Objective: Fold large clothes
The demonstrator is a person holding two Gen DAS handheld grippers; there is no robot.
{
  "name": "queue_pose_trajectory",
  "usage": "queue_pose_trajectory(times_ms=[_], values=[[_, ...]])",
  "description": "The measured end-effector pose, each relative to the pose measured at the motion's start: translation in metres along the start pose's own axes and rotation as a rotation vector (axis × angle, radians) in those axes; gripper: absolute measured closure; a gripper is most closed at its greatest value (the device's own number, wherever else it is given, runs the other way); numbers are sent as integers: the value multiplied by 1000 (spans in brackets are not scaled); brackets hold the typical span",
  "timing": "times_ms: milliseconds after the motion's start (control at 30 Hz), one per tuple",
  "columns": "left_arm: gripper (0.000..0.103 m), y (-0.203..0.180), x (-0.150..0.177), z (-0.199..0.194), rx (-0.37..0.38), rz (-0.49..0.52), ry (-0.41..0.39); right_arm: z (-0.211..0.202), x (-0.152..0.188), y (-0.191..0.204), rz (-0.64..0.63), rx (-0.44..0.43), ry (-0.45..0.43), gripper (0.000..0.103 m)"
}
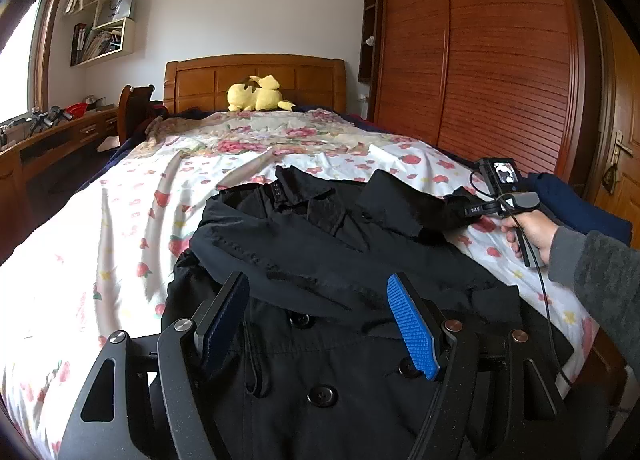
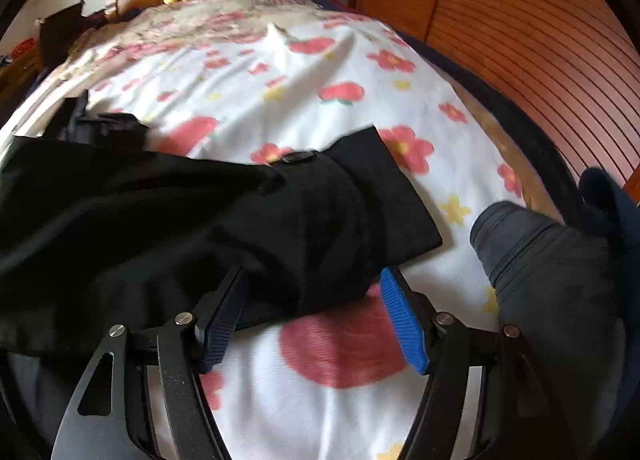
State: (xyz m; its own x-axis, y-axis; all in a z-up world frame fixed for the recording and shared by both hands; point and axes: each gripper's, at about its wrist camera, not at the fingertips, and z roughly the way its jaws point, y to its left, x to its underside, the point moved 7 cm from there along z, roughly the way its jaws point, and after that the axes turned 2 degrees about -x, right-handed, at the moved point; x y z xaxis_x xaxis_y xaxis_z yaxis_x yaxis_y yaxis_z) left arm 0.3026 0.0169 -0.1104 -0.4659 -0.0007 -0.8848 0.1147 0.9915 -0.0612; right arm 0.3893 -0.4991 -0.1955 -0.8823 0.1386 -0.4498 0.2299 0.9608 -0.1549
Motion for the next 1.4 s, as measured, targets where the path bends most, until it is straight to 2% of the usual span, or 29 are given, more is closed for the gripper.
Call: queue_pose_trajectory(times_ms=[33,67,100,200,233,267,333,433,667,967,1100,1400], values=[[29,0,0,0,0,1,0,5,3,-3,8,23,9,34],[29,0,0,-1,-1,3,-1,9,7,-4,18,44,14,40],[29,0,1,-1,-2,5,0,10,8,-3,23,33,8,43],[29,-1,1,-3,-1,7,0,7,8,4,3,26,-19,64],[29,-1,1,-3,-2,8,1,5,8,7,-16,29,-23,75],[29,-2,2,-3,-2,10,2,1,6,9,-34,30,-38,81],[29,-1,1,-6,-1,12,-2,-19,-2,12,-60,37,-123,84],[29,-1,2,-8,-3,16,-6,-56,-13,21,-76,14,-213,86],[29,6,5,-21,-9,14,-22,-138,-30,67,-165,-53,-345,88],[29,21,9,-41,-21,2,-43,-243,-16,174,-357,-228,-473,88],[29,28,10,-46,-25,-9,-47,-266,-1,215,-421,-285,-484,88],[29,39,10,-56,-34,-30,-60,-292,22,260,-483,-386,-484,88]])
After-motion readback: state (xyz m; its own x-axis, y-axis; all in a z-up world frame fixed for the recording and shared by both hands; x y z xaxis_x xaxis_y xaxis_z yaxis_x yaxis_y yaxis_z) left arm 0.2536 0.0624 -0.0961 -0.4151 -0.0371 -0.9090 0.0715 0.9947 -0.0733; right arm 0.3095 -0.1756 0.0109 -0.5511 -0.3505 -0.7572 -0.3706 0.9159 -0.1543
